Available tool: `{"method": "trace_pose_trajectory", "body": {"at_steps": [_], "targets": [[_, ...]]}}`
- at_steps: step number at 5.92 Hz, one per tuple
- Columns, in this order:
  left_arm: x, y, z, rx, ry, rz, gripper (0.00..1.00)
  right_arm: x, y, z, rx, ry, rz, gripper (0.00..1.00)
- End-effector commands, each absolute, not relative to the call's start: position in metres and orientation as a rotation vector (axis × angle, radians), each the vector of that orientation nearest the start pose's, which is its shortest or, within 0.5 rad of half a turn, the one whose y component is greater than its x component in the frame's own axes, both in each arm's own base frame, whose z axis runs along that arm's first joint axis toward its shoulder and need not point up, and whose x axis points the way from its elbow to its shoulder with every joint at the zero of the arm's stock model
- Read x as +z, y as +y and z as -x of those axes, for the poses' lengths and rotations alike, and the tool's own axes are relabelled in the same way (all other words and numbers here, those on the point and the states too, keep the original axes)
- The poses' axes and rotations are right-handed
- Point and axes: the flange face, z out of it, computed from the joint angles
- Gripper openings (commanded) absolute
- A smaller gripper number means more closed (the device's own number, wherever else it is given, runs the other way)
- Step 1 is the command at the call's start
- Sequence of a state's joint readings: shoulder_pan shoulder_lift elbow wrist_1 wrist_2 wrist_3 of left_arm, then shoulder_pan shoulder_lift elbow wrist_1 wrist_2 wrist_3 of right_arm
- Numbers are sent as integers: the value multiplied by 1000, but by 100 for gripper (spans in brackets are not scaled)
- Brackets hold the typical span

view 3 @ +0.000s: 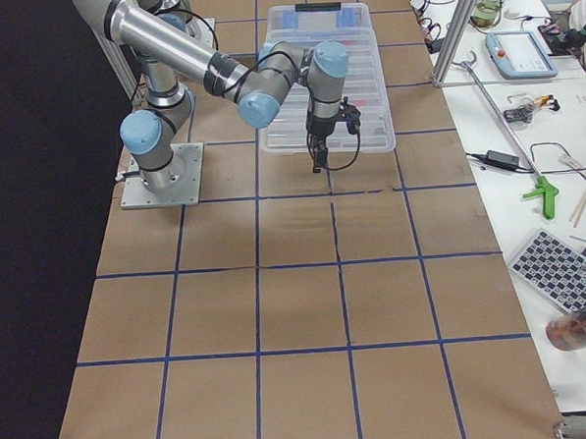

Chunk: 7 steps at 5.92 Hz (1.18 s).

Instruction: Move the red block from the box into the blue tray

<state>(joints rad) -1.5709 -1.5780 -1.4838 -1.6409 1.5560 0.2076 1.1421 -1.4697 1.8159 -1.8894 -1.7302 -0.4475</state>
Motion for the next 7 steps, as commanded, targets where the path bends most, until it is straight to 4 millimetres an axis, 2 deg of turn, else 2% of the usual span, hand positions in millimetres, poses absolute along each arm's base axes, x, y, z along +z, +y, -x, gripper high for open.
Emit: {"method": "trace_pose_trajectory", "body": {"at_steps": [1, 2, 3, 4, 5, 6, 7], "targets": [[516, -495, 140, -3, 3115, -503, 98, 352, -510, 114, 156, 3282, 46, 100], [513, -495, 142, 2, 3053, -801, 98, 353, -506, 130, 177, 3296, 4, 100], [512, -496, 142, 3, 3004, -985, 98, 354, -503, 143, 176, 3297, 10, 100], [504, -500, 142, 22, 2900, -1274, 98, 357, -503, 144, 170, 3301, 17, 100], [502, -505, 133, 18, 2794, -1488, 98, 359, -504, 144, 163, 3304, 9, 100], [498, -504, 133, 36, 2696, -1664, 98, 369, -502, 141, 133, 3310, -9, 100], [484, -508, 135, 60, 2585, -1847, 98, 387, -506, 136, 73, 3317, -26, 100]]}}
